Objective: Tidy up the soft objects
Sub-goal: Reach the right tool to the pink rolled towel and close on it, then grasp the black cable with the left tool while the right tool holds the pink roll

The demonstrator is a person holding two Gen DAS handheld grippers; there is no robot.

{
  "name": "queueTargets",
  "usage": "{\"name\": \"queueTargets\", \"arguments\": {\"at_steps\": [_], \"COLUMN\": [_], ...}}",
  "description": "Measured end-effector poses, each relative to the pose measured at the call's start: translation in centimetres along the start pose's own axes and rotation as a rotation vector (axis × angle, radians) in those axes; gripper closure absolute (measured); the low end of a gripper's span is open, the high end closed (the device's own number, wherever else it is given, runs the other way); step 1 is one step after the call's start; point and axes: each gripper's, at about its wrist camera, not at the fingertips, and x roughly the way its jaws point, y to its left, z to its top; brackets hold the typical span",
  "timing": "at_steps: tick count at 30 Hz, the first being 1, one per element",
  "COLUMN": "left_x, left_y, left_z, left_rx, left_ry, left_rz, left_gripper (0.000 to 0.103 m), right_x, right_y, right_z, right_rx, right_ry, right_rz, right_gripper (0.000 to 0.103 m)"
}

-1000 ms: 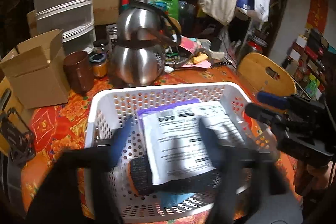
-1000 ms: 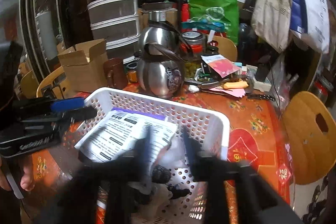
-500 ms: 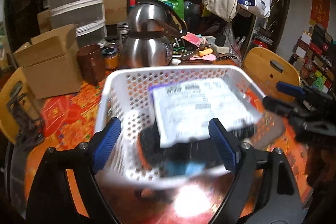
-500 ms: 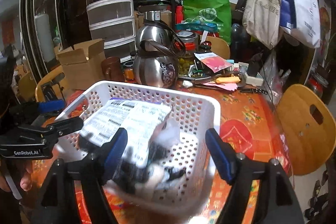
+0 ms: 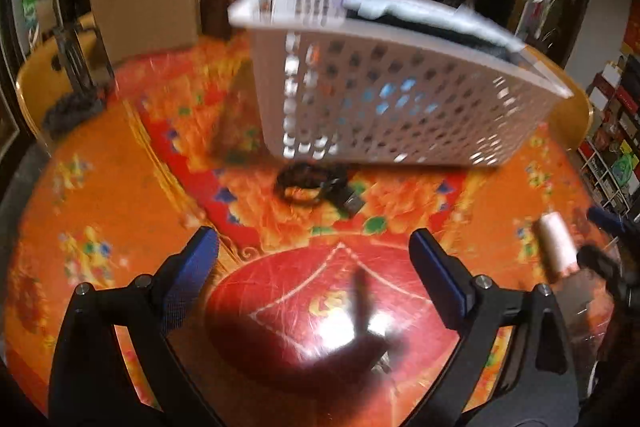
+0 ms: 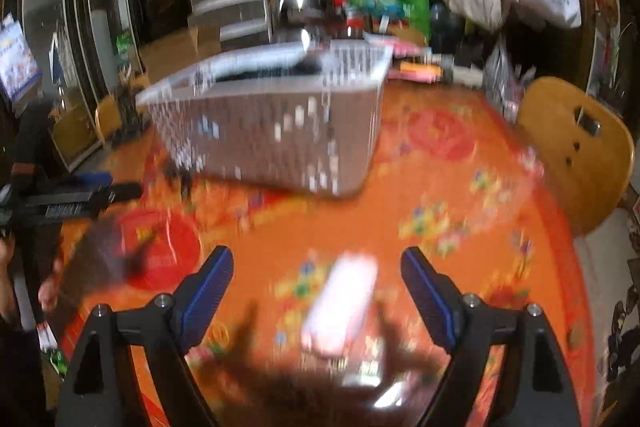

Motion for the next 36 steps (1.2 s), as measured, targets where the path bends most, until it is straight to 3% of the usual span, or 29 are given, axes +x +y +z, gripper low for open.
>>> {"name": "queueTargets", "arguments": {"at_steps": [4, 7, 9, 10, 12, 15, 17, 19, 21, 22, 26, 36], "left_x": [3.1, 4.7, 5.3, 5.4, 5.5, 6.0, 6.3, 6.2, 6.1, 6.0, 6.0, 4.6], "left_y": [0.0, -0.3, -0.3, -0.4, -0.5, -0.6, -0.6, -0.5, -0.5, -0.4, 1.0, 0.8], "left_z": [0.1, 0.2, 0.2, 0.1, 0.3, 0.9, 1.6, 1.8, 1.7, 1.6, 1.6, 1.0], "left_rx": [-0.010, 0.004, 0.003, 0.005, 0.004, -0.010, -0.011, -0.014, -0.018, -0.029, -0.074, -0.046], "left_ry": [0.060, 0.089, 0.102, 0.098, 0.090, 0.083, 0.071, 0.057, 0.051, 0.049, 0.050, 0.002], "left_rz": [0.015, 0.045, 0.061, 0.073, 0.077, 0.097, 0.104, 0.095, 0.064, 0.046, -0.016, -0.028], "left_gripper": [0.008, 0.008, 0.008, 0.008, 0.013, 0.031, 0.061, 0.078, 0.087, 0.098, 0.103, 0.103], "right_x": [2.0, 2.2, 2.3, 2.4, 2.4, 2.5, 2.6, 2.7, 2.7, 2.7, 2.5, 2.2], "right_y": [0.0, -0.1, 0.0, 0.0, -0.3, -0.2, 0.1, 0.2, 0.1, 0.1, 0.0, -0.3], "right_z": [-1.2, -1.4, -1.4, -1.4, -1.4, -1.2, -1.1, -1.0, -1.0, -0.9, -0.9, -0.9], "right_rx": [0.006, 0.005, -0.009, -0.011, 0.002, -0.001, -0.013, -0.013, -0.005, -0.001, 0.009, 0.025], "right_ry": [0.076, 0.088, 0.098, 0.102, 0.102, 0.103, 0.103, 0.102, 0.100, 0.100, 0.089, 0.070], "right_rz": [0.006, -0.017, -0.036, -0.036, -0.017, -0.020, -0.027, -0.012, -0.004, -0.004, 0.000, 0.010], "right_gripper": [0.022, 0.040, 0.059, 0.074, 0.074, 0.074, 0.074, 0.074, 0.074, 0.074, 0.074, 0.074]}}
